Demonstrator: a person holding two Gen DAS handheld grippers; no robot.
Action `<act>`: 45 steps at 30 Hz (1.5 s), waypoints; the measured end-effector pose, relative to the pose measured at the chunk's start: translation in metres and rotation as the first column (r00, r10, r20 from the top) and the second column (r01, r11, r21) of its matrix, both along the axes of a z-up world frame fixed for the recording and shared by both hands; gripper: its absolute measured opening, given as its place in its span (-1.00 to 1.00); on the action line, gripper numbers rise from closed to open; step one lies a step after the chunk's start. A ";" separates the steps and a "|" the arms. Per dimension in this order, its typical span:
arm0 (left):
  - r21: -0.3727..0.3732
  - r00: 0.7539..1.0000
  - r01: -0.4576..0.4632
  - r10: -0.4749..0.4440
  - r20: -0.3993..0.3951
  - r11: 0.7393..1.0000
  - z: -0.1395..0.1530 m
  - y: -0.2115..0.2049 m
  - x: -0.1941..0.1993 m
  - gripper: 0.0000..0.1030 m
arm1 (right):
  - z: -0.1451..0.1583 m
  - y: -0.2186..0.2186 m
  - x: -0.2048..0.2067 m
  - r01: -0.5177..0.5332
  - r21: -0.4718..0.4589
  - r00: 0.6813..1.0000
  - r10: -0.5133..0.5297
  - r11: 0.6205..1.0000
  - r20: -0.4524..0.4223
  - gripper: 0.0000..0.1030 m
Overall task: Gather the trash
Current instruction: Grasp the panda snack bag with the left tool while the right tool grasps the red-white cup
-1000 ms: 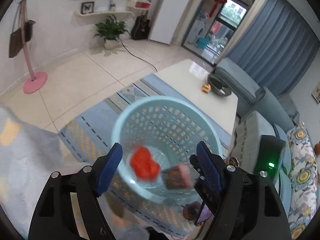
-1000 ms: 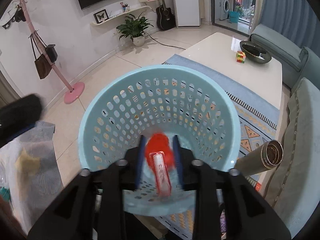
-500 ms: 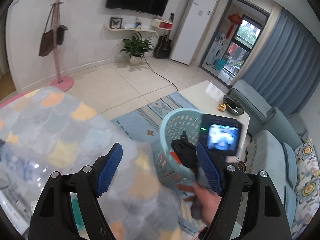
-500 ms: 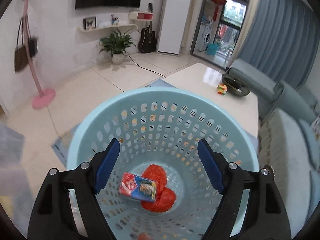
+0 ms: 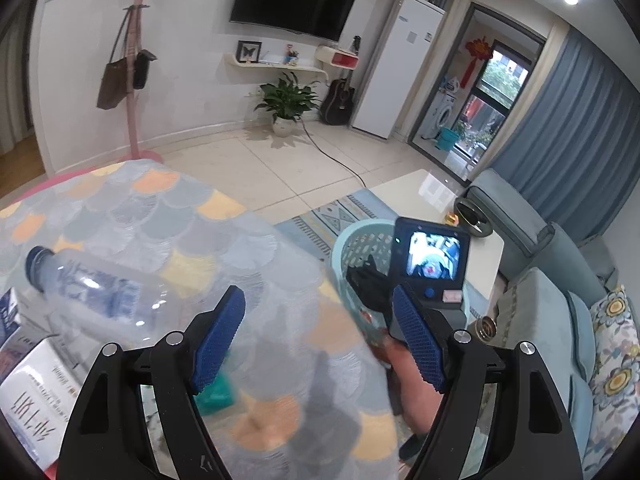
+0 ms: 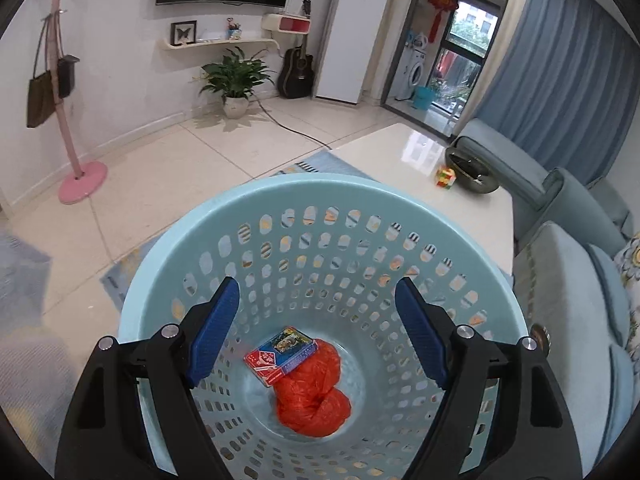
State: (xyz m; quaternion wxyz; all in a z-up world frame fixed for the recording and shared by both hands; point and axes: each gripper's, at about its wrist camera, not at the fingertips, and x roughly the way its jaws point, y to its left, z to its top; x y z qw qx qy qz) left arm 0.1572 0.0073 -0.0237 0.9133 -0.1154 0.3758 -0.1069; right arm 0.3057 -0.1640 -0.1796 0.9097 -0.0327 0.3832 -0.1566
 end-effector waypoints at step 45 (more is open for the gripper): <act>-0.012 0.790 -0.610 0.607 -0.088 0.792 -0.032 0.238 -0.248 0.65 | 0.111 0.193 -0.270 -0.799 0.151 0.595 0.801 0.582 0.064 0.79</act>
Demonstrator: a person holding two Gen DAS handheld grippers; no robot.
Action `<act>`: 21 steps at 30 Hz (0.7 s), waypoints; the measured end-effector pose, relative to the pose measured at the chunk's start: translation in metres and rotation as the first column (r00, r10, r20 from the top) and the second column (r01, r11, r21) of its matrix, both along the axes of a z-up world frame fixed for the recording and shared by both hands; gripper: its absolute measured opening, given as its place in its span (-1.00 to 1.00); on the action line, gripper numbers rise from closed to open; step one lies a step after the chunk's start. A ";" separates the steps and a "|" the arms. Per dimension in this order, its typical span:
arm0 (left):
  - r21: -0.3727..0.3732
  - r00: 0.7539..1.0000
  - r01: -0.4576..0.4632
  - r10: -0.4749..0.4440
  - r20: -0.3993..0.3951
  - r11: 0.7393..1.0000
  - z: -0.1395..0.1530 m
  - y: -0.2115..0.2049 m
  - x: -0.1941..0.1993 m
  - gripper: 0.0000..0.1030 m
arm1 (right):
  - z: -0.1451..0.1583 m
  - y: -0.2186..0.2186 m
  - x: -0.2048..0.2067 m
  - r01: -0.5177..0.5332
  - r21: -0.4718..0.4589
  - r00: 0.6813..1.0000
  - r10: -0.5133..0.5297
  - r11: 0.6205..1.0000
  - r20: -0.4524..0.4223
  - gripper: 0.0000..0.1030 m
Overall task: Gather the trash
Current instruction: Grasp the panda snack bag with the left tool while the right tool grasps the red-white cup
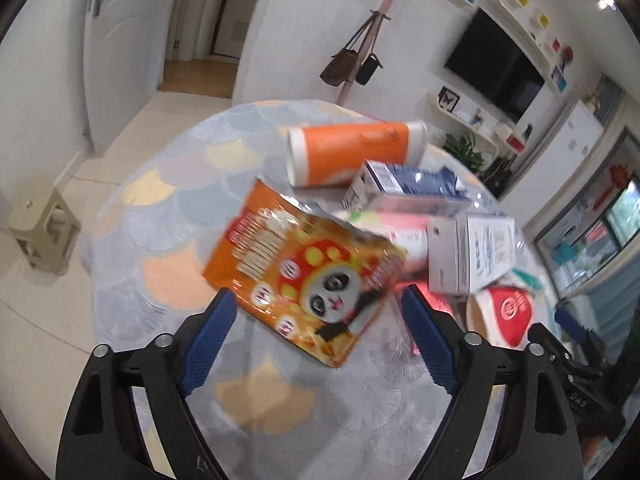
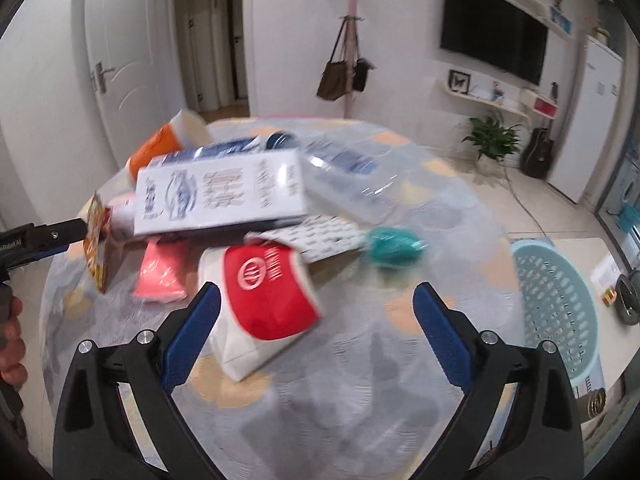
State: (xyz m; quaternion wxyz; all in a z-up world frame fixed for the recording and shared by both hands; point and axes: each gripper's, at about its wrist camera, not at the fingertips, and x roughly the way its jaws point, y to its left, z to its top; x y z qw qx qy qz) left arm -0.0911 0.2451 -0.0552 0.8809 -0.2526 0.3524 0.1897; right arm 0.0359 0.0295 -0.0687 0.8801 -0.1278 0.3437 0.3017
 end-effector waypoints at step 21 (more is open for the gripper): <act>0.218 0.990 -0.063 0.089 -0.112 0.974 -0.008 -0.028 -0.005 -0.59 | -0.026 0.043 -0.016 -0.067 -0.149 0.997 0.070 0.987 0.019 0.46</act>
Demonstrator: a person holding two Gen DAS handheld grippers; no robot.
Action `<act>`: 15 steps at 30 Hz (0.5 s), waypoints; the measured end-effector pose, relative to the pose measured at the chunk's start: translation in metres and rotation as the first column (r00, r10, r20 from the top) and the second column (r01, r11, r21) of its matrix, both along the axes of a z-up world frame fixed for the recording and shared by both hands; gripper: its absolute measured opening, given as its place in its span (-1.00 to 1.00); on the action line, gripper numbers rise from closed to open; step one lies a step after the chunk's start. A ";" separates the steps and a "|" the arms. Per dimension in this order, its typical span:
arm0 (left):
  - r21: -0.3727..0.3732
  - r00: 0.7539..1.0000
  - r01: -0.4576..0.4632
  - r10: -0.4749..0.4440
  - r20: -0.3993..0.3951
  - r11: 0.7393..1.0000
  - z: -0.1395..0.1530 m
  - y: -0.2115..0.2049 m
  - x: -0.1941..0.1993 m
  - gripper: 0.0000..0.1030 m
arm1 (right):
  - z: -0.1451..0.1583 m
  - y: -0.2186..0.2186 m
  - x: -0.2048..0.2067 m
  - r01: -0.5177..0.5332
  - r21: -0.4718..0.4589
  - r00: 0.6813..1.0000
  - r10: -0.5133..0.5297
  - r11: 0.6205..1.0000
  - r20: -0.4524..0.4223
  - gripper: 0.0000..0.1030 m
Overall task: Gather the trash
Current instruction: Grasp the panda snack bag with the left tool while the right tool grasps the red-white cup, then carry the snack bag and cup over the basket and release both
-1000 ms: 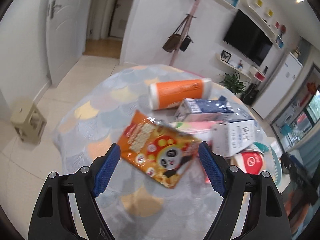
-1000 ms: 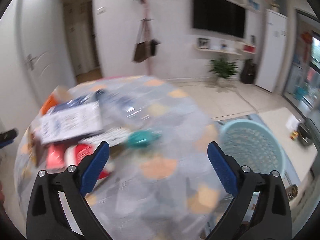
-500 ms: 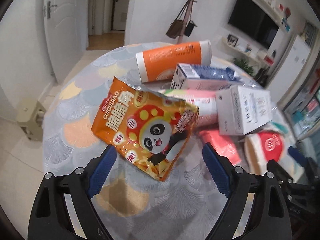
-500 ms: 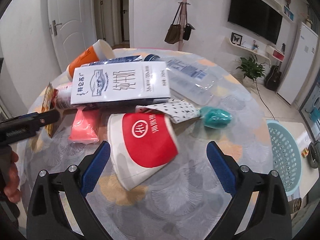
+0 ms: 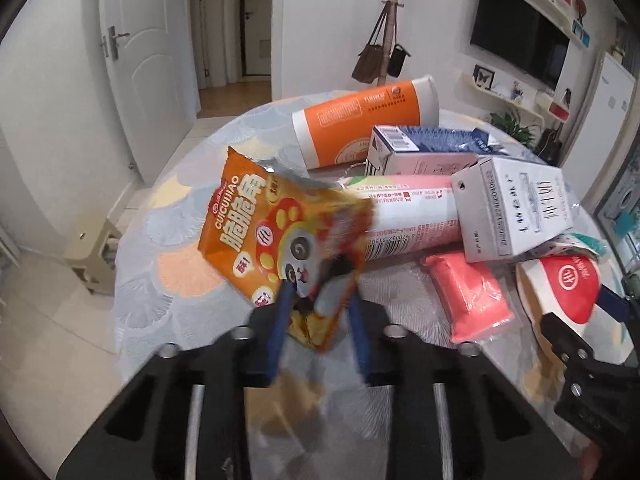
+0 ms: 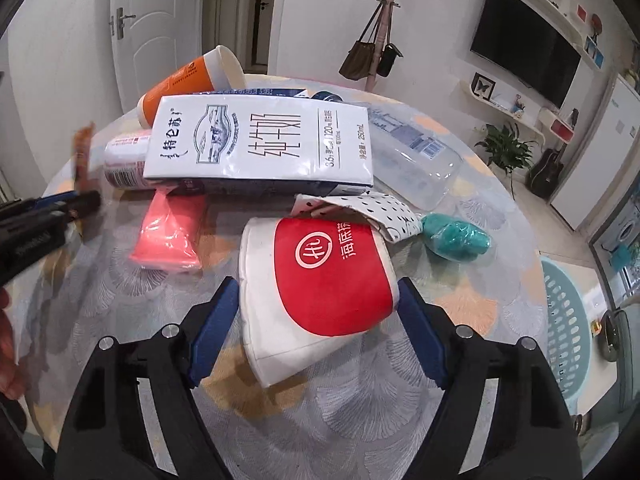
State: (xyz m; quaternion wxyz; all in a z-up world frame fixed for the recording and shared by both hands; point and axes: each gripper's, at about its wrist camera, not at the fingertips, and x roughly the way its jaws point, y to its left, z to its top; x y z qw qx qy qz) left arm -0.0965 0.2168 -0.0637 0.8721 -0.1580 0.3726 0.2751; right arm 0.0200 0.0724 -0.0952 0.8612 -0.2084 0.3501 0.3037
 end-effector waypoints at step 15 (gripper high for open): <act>0.061 0.964 0.103 -0.115 0.241 0.993 0.070 -0.037 -0.041 -0.90 | 0.052 -0.052 -0.011 -0.041 0.221 0.999 0.043 0.974 -0.004 0.46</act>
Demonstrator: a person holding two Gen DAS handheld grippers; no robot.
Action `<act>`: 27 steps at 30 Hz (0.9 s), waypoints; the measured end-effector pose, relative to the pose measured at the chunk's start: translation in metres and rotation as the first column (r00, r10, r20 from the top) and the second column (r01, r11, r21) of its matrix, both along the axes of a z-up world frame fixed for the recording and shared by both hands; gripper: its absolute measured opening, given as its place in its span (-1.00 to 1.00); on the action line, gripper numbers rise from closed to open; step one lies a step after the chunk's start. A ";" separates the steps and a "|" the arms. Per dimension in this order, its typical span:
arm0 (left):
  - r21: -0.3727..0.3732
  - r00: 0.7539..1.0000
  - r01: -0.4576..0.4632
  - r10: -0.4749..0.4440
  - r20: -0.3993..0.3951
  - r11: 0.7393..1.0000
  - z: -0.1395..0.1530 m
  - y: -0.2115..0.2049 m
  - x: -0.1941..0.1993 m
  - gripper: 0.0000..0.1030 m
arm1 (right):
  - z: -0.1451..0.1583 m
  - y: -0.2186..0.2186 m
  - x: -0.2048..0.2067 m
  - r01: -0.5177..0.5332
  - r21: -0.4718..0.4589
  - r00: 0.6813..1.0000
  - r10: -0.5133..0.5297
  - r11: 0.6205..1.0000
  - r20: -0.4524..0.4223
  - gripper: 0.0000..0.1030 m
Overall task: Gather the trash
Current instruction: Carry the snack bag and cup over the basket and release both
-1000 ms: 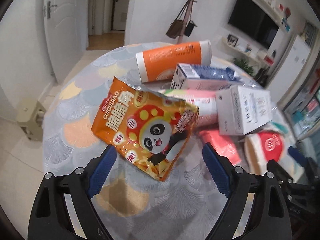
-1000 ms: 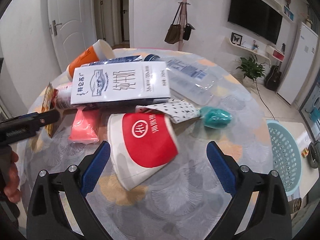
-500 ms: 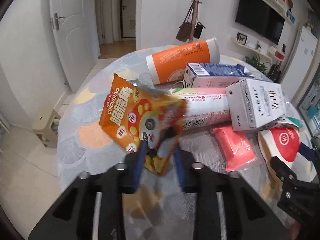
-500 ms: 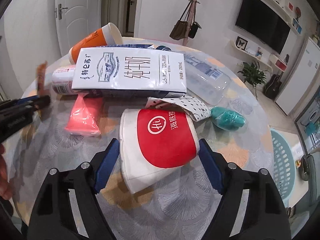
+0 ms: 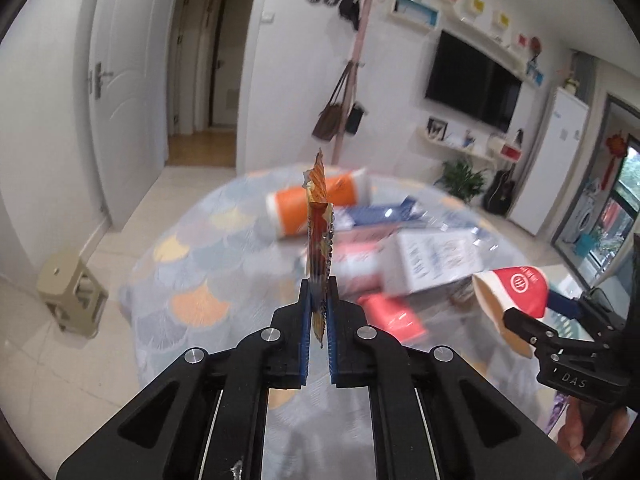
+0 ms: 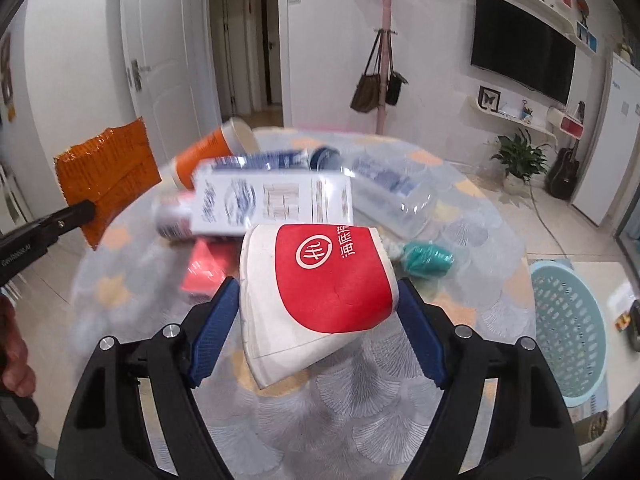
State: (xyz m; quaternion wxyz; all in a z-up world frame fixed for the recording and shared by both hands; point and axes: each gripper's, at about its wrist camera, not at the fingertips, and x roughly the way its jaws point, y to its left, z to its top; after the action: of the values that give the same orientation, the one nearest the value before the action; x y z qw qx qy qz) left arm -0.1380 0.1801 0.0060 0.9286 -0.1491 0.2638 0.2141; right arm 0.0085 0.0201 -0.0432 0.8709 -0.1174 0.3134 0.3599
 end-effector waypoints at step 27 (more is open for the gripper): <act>-0.033 0.810 0.585 -0.581 0.079 0.810 0.010 -0.184 0.217 -0.90 | 0.007 -0.219 0.123 0.586 0.114 0.810 -0.584 0.802 -0.056 0.46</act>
State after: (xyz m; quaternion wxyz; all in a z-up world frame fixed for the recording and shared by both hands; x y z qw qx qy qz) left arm 0.0785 -0.0043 0.0158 0.9531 -0.0939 0.2722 -0.0934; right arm 0.1311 -0.1991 -0.0360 0.9422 0.0433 0.3188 0.0939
